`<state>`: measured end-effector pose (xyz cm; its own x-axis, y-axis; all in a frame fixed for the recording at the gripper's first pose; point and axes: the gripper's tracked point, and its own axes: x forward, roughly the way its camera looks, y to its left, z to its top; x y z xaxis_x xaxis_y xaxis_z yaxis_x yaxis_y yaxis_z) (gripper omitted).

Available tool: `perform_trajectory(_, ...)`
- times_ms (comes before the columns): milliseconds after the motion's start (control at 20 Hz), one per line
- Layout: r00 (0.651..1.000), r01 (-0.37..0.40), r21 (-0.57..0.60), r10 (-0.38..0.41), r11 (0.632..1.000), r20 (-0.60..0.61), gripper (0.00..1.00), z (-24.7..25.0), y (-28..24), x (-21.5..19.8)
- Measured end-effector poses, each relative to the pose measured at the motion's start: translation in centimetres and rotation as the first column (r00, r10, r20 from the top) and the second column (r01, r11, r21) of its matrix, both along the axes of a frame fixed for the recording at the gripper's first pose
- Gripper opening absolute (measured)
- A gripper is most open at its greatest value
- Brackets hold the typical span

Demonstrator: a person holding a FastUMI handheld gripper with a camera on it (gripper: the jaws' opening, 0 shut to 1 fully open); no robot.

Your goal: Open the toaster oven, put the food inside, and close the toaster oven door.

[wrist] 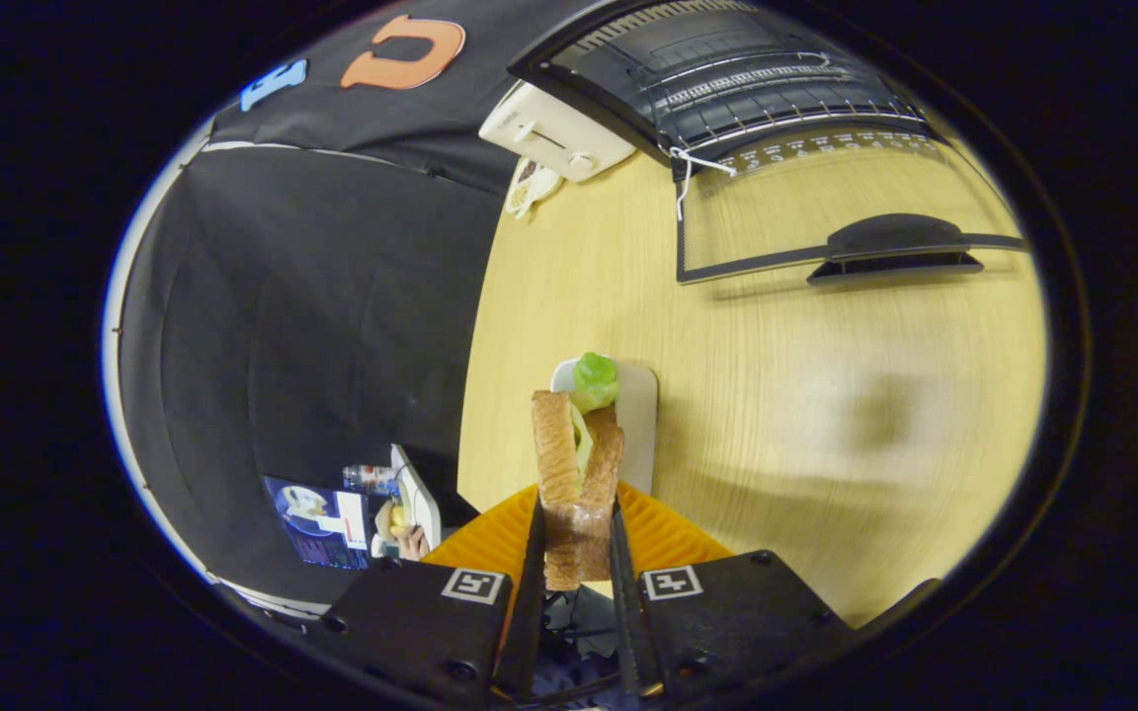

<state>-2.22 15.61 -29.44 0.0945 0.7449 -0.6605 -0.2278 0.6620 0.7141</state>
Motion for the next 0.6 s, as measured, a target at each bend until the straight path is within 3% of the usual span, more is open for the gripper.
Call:
perform_trajectory(400,0.993,0.005,0.095,-0.016,0.995,0.119,0.38,3.1,-0.2,0.7)
perform_trajectory(600,0.983,0.047,0.203,-0.081,0.978,0.163,0.38,5.7,-0.4,1.7)
